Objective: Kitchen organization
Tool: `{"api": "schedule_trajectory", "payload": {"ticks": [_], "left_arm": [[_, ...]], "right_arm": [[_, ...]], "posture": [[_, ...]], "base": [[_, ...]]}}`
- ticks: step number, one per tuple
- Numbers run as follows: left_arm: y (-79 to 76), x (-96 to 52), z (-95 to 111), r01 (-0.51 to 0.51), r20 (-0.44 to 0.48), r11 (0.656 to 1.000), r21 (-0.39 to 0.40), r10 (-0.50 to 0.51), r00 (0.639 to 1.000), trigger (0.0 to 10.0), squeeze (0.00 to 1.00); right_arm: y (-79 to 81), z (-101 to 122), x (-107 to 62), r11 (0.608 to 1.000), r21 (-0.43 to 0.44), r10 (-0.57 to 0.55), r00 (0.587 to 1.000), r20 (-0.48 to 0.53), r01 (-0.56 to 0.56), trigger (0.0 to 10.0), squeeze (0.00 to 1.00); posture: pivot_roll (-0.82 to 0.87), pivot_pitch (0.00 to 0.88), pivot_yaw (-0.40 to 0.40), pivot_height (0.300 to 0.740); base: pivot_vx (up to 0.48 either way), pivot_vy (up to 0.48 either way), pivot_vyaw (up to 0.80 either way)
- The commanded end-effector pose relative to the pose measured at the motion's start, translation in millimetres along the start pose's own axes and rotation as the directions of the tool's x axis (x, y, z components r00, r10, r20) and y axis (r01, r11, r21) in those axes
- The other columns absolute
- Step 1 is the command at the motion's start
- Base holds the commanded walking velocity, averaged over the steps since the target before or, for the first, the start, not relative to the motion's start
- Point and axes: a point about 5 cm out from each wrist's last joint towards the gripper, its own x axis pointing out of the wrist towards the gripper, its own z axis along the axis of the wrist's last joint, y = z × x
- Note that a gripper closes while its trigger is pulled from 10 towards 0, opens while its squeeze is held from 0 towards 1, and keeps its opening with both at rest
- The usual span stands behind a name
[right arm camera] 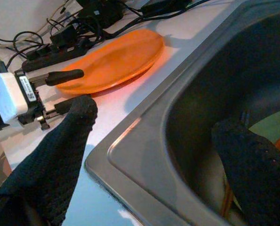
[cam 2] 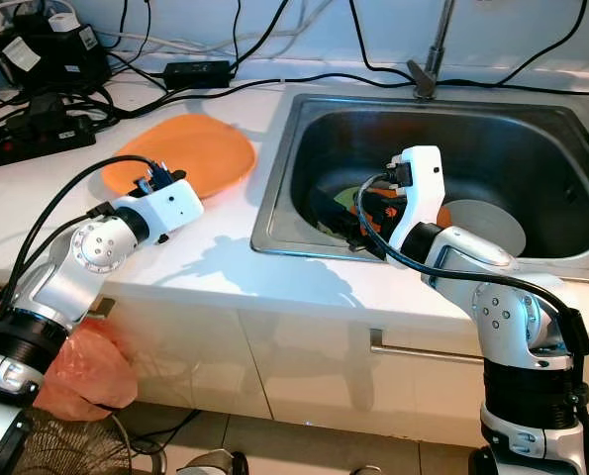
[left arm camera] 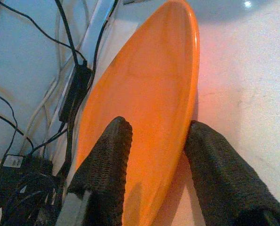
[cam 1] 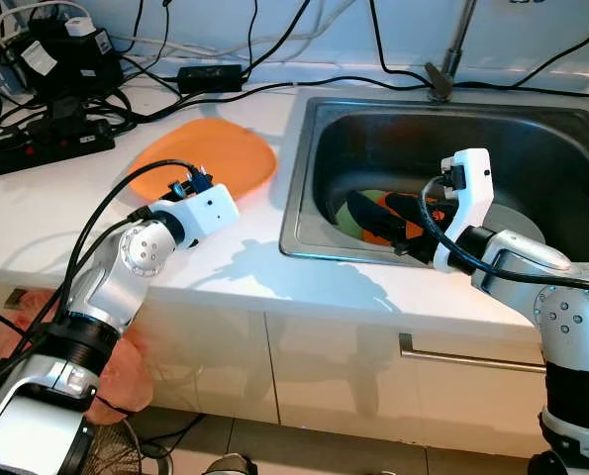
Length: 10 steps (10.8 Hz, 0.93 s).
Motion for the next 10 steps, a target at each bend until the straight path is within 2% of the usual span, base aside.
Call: {"api": "schedule_trajectory", "payload": {"ticks": [1,5,10], "left_arm": [[-0.5,-0.1,-5.8,0.004,-0.025,1.000,-0.005,-0.004,1.000,0.0,0.00],[-2.5,0.1,-7.3,0.005,-0.019,1.000,0.006,-0.005,1.000,0.0,0.00],[-2.3,-1.3,-10.2,-0.058,-0.030,0.998,0.026,0.059,0.998,0.0,0.00]], "right_arm": [[1.0,0.0,-1.2,1.000,-0.004,0.003,1.000,-0.005,-0.003,10.0,0.31],[0.6,-0.9,-0.8,1.000,0.003,0.003,1.000,-0.007,-0.003,10.0,0.31],[-0.7,-1.7,0.0,1.000,0.013,0.000,1.000,-0.005,0.000,10.0,0.31]], "posture": [[0.08,0.065,0.060,0.740],[0.08,0.064,0.059,0.740],[0.07,0.060,0.055,0.740]], "base": [[0.000,0.000,0.00],[0.000,0.000,0.00],[0.000,0.000,0.00]]}}
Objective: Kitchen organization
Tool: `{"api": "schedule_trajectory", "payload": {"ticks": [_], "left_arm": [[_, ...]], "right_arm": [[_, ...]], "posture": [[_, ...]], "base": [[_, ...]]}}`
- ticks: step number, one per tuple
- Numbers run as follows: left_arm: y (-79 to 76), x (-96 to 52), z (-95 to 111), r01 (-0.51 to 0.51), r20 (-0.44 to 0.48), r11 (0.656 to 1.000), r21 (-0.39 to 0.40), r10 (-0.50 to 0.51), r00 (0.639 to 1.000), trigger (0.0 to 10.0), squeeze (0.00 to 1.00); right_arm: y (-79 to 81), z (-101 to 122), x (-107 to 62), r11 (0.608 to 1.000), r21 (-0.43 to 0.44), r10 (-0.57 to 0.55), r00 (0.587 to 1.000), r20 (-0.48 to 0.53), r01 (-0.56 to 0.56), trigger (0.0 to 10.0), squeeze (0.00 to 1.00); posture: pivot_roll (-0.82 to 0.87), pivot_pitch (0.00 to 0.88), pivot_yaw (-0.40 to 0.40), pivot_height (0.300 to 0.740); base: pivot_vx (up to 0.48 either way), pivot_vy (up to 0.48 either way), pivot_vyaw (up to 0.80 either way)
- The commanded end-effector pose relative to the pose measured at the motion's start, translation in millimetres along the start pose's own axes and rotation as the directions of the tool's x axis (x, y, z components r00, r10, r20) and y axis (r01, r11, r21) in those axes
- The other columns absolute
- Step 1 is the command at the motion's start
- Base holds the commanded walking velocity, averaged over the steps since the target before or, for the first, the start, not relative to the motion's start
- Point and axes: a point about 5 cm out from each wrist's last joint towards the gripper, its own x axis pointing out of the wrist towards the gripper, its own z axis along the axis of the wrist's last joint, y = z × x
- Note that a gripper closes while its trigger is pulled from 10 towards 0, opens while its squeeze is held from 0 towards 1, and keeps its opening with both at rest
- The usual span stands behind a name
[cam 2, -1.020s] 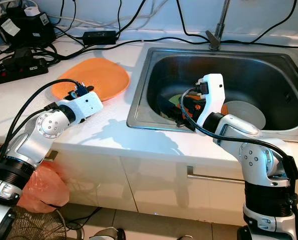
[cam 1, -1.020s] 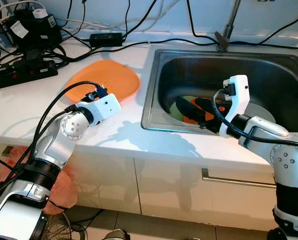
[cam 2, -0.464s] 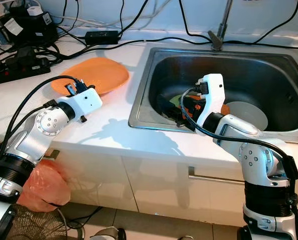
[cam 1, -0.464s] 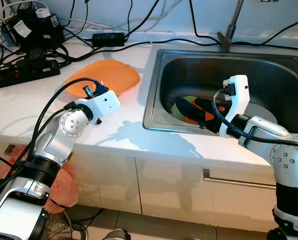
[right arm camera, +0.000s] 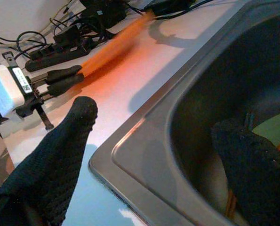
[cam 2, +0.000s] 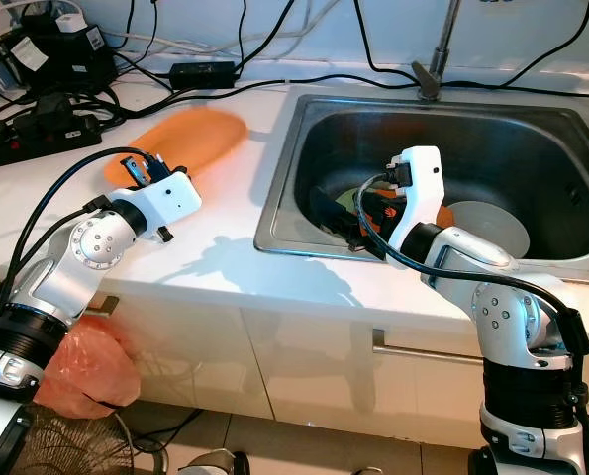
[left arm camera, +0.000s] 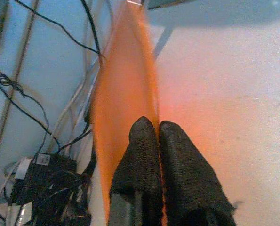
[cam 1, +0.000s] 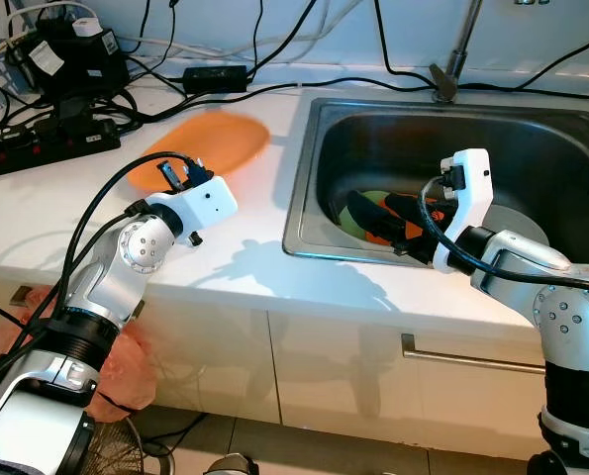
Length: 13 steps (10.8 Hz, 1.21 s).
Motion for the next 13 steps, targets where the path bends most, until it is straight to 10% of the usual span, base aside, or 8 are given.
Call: {"api": "schedule_trajectory", "payload": {"ticks": [1,5,7,13], "left_arm": [[-9.7,-3.0,-11,0.019,-0.048,1.000,-0.002,-0.019,0.999,0.0,0.00],[0.6,-1.9,15,-0.184,0.107,0.979,0.090,0.174,0.979,0.0,0.00],[-11.0,0.1,47,-0.275,0.258,0.956,0.097,0.243,0.935,0.0,0.00],[-49.1,15.5,119,-0.315,0.509,0.948,0.051,0.247,0.825,0.0,0.00]], "right_arm": [[-1.1,-1,-0.7,1.000,0.011,-0.002,1.000,-0.003,0.002,10.0,0.31],[-2.5,5,1.5,0.998,0.064,-0.002,0.999,0.040,0.000,10.0,0.31],[-1.8,18,4.0,0.984,0.175,0.015,0.990,0.140,-0.039,10.0,0.00],[16.4,42,3.3,0.946,0.247,0.126,0.939,0.321,-0.211,10.0,0.00]], "posture": [[0.07,0.059,0.055,0.740],[0.08,0.058,0.050,0.740],[0.08,0.054,0.046,0.740],[0.06,0.057,0.052,0.740]], "base": [[0.000,0.000,0.00],[0.000,0.000,0.00],[0.000,0.000,0.00],[0.000,0.000,0.00]]}}
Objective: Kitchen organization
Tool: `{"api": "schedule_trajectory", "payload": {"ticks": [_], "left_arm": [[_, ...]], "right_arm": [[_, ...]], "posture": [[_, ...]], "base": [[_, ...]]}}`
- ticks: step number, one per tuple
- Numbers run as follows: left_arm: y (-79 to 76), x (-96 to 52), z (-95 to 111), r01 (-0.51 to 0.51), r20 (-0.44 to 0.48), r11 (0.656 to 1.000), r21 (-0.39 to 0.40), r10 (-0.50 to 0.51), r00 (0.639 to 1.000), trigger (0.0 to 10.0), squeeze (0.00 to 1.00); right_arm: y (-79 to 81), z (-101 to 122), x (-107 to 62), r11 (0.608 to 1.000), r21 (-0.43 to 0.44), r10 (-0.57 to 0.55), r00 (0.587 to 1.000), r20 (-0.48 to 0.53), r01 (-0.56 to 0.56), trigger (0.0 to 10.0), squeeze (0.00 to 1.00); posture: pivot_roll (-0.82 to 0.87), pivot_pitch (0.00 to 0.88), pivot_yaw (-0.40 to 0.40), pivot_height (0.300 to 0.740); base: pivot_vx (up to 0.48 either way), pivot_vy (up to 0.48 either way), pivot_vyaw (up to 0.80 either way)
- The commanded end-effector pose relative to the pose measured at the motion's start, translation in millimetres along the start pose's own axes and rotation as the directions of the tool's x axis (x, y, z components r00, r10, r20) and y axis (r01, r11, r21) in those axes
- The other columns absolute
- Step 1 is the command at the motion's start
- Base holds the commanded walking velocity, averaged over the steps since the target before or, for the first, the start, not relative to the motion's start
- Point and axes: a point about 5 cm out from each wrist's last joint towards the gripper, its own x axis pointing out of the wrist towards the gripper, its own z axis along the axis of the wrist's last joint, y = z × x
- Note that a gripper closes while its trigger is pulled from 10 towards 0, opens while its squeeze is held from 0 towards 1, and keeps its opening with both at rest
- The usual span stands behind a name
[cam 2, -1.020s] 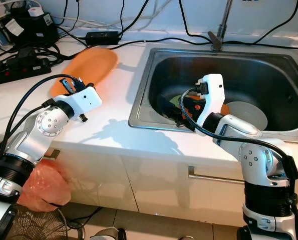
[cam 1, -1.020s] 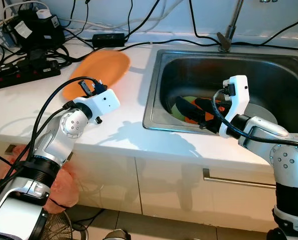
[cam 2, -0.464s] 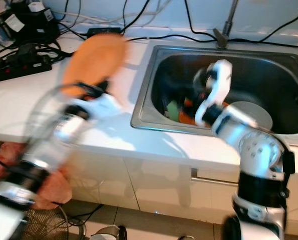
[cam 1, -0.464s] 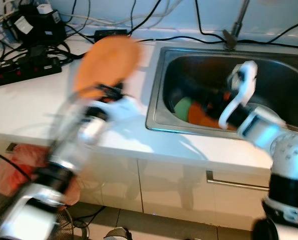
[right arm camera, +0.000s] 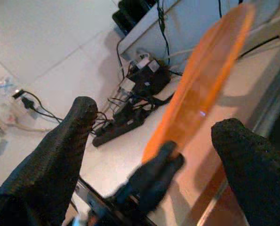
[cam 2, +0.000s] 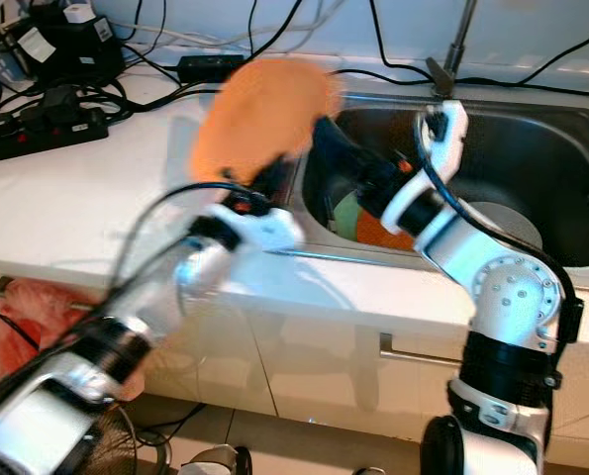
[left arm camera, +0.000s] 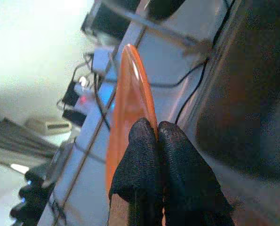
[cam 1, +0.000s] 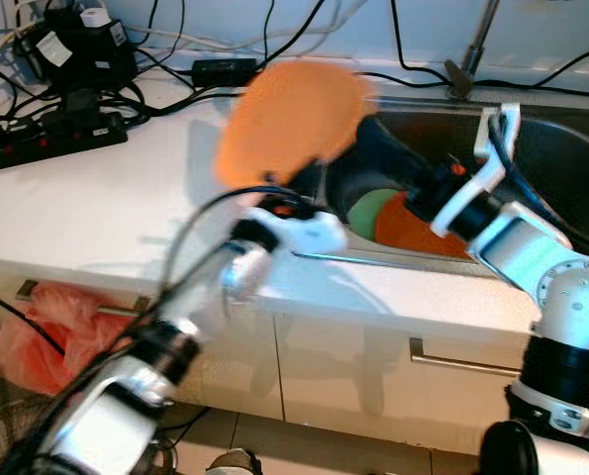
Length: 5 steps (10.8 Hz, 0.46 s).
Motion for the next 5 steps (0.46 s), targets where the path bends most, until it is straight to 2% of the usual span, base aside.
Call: {"api": "schedule_trajectory", "payload": {"ticks": [1,3,5], "left_arm": [[7.5,7.3,8,-0.050,0.053,0.999,0.017,0.049,0.997,0.0,0.00],[5.6,9.1,20,-0.071,0.100,0.997,0.004,0.070,0.993,0.0,0.00],[13.4,7.2,34,-0.142,0.176,0.990,-0.027,0.144,0.974,0.0,0.00]], "right_arm": [[6.9,7,0.0,1.000,-0.010,0.029,0.999,0.035,-0.028,10.0,0.00],[7.1,5,1.8,1.000,-0.002,0.027,0.999,0.035,-0.027,10.0,0.00],[10.8,5,2.4,0.998,-0.005,0.059,0.997,0.043,-0.059,10.0,0.00]], "posture": [[0.06,0.058,0.053,0.740],[0.06,0.062,0.055,0.740],[0.07,0.064,0.057,0.740]], "base": [[0.000,0.000,0.00],[0.000,0.000,0.00],[0.000,0.000,0.00]]}}
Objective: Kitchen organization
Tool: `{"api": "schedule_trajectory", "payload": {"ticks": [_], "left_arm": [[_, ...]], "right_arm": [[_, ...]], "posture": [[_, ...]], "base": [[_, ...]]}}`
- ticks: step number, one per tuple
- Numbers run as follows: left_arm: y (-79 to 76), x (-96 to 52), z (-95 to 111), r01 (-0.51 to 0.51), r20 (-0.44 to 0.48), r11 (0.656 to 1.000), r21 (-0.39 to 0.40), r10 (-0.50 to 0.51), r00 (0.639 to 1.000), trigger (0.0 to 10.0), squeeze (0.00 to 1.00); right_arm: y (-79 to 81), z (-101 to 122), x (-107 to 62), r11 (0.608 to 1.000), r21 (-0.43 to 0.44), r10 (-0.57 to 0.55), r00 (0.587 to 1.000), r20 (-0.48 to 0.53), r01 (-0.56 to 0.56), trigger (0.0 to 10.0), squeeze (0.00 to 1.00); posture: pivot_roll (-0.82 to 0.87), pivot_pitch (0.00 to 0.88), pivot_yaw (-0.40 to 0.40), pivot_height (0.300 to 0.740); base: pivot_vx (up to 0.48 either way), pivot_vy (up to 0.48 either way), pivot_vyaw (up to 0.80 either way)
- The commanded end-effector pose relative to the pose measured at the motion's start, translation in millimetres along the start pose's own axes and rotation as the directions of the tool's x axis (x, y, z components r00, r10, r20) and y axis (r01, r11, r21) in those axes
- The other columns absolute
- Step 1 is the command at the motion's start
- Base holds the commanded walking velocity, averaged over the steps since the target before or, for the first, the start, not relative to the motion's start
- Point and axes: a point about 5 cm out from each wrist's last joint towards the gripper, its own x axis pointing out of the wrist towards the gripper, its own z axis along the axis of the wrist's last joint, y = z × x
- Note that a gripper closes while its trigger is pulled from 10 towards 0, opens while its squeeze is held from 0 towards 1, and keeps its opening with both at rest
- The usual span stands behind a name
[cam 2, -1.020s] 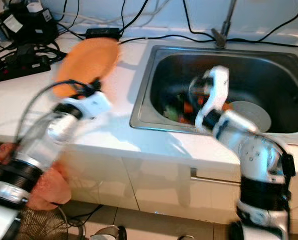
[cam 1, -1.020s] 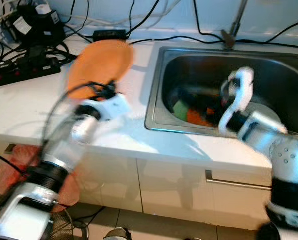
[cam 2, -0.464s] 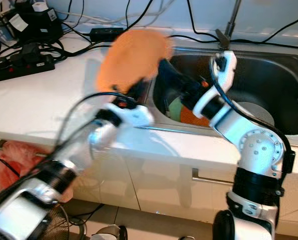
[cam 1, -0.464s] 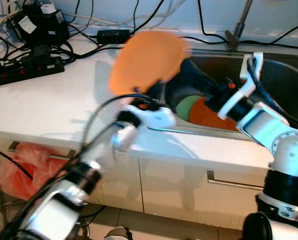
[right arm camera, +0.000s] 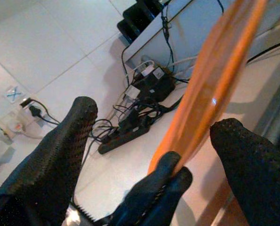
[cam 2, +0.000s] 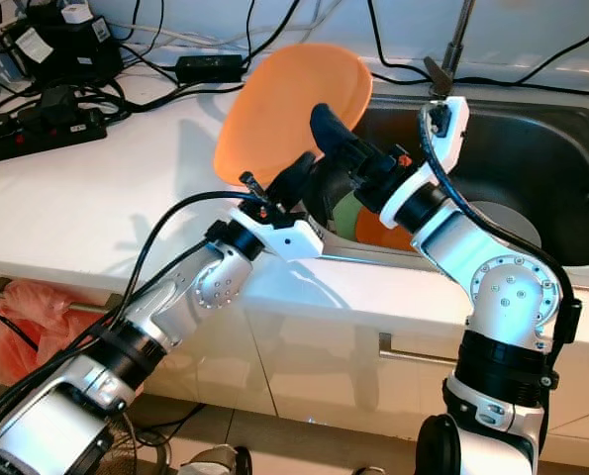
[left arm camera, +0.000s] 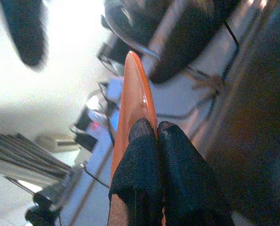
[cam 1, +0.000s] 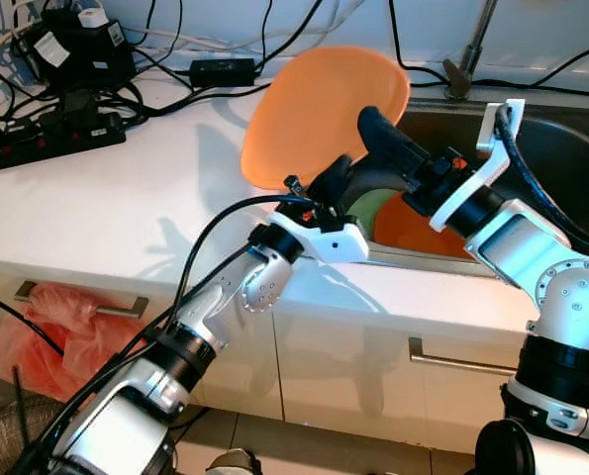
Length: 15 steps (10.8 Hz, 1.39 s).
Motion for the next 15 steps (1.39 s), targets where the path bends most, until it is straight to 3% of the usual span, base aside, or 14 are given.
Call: {"api": "schedule_trajectory", "payload": {"ticks": [1,3,7,10,11,12,15], "left_arm": [[13.4,4.1,10,-0.080,0.071,0.997,0.002,0.080,0.994,0.6,0.00],[13.4,-2.3,11,-0.074,0.090,0.997,-0.005,0.074,0.993,0.0,0.00],[12.2,-8.6,15,-0.062,0.107,0.998,-0.018,0.063,0.992,0.0,0.00],[11.1,-12.4,20,-0.049,0.137,0.999,-0.019,0.051,0.989,0.0,0.00],[11.3,-14.5,19,-0.045,0.139,0.999,-0.016,0.047,0.989,0.0,0.00],[12.8,-15.0,20,-0.049,0.145,0.999,-0.018,0.051,0.988,0.0,0.00],[14.0,-15.8,23,-0.052,0.160,0.998,-0.029,0.056,0.986,0.0,0.00]], "right_arm": [[8.9,4,2.0,0.999,-0.021,0.042,0.999,0.018,-0.041,10.0,0.00],[4.1,5,4.5,1.000,-0.023,0.018,1.000,0.019,-0.018,10.0,0.00],[-5.7,25,14.1,0.996,-0.082,-0.019,0.999,0.037,0.022,10.0,0.00],[-13.2,27,21.9,0.991,-0.122,-0.060,0.998,-0.014,0.058,10.0,0.00],[-14.4,27,24.1,0.989,-0.133,-0.066,0.997,-0.035,0.061,8.5,0.00],[-16.7,29,25.5,0.989,-0.129,-0.079,0.996,-0.036,0.074,0.4,0.00],[-26.9,34,27.2,0.979,-0.164,-0.132,0.990,-0.051,0.122,0.0,0.00]], "posture": [[0.07,0.065,0.057,0.740],[0.07,0.067,0.058,0.740],[0.08,0.068,0.056,0.740],[0.08,0.072,0.051,0.740],[0.08,0.073,0.049,0.740],[0.08,0.074,0.047,0.740],[0.08,0.071,0.044,0.740]], "base": [[0.000,0.000,0.00],[0.000,0.000,0.00],[0.000,0.000,0.00],[0.000,0.000,0.00],[0.000,0.000,0.00],[0.000,0.000,0.00],[0.000,0.000,0.00]]}}
